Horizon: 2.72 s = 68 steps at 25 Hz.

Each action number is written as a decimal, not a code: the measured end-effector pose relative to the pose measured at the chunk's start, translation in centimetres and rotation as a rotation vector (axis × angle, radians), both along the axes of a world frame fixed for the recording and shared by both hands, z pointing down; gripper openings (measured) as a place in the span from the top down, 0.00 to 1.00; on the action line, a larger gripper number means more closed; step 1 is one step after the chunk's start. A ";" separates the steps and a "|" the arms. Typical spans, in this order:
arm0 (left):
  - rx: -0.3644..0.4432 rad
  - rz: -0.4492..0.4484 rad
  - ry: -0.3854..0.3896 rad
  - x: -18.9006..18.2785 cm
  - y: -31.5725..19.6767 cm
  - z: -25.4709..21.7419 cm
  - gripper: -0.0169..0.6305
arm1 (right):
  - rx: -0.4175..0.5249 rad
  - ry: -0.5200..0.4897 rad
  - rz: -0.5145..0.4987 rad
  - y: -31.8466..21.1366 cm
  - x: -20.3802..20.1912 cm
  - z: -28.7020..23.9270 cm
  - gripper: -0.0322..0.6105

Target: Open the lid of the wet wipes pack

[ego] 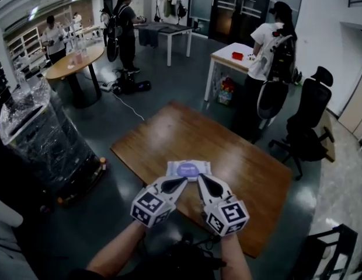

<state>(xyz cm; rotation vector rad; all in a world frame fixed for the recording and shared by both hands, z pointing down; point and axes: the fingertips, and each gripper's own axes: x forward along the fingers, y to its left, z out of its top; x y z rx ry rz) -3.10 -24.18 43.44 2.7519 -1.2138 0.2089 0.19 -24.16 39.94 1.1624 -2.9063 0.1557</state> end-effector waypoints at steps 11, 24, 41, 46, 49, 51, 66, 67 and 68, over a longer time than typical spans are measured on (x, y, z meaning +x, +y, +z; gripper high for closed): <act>-0.102 -0.096 -0.127 -0.3 -7.0 4.8 0.98 | -0.142 0.078 -0.040 -8.3 1.1 5.9 0.93; -0.267 0.094 -0.338 0.1 -11.8 16.9 0.97 | -0.451 0.404 0.098 -13.8 2.9 20.7 0.93; -0.269 0.451 -0.681 0.3 -12.3 23.3 0.65 | -0.663 0.523 0.191 -15.1 3.2 27.4 0.93; -0.257 0.482 -0.724 0.1 -12.4 23.5 0.64 | -0.665 0.518 0.181 -15.3 3.1 27.7 0.93; -0.259 0.479 -0.721 0.3 -12.4 23.7 0.64 | -0.668 0.506 0.183 -15.3 3.5 28.2 0.93; -0.279 0.478 -0.696 0.2 -12.5 23.7 0.64 | -0.681 0.493 0.184 -15.2 3.5 28.2 0.93; -0.487 0.604 -0.432 0.3 -13.1 20.9 0.74 | -0.694 0.437 0.196 -15.3 3.3 27.9 0.93; -0.475 0.614 -0.417 0.4 -13.1 20.2 0.79 | -0.696 0.437 0.195 -15.3 3.2 27.9 0.93; -0.459 0.618 -0.409 0.4 -13.1 19.7 0.83 | -0.696 0.437 0.195 -15.3 3.2 27.9 0.93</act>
